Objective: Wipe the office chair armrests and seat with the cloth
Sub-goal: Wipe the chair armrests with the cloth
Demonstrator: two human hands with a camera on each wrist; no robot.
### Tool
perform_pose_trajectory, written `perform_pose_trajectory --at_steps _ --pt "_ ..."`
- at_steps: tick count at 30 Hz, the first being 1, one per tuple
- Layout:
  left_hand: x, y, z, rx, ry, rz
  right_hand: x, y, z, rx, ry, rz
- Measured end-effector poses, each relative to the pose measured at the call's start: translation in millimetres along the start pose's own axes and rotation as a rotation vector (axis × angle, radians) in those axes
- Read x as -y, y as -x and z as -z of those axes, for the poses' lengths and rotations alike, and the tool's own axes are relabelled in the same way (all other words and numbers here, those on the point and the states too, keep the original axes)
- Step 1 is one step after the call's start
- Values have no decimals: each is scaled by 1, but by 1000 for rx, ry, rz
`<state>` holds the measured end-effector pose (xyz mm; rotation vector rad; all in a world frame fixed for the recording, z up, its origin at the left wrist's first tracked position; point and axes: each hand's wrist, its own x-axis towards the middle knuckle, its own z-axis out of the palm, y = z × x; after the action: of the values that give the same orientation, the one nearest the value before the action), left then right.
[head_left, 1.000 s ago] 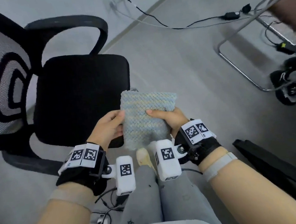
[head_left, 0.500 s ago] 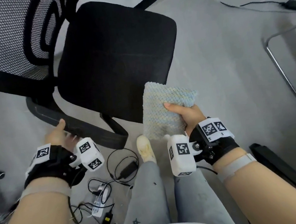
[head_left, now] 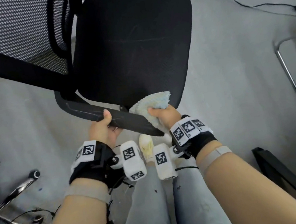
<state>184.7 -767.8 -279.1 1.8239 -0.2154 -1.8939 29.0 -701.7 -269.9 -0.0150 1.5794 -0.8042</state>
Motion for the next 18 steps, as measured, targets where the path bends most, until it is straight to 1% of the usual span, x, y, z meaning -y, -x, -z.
perform_pose_trajectory --at_steps 3,7,9,14,18 --pt "11 6 -14 2 20 -29 4 -2 17 -47 -37 -7" --pt "28 15 -30 32 32 -35 6 5 37 -151 172 96" --pt "37 23 -41 62 47 -9 9 11 49 -193 276 156" --pt "63 38 -74 99 48 59 14 8 92 -317 416 253" --pt "78 43 -89 219 25 125 22 4 128 -337 490 266"
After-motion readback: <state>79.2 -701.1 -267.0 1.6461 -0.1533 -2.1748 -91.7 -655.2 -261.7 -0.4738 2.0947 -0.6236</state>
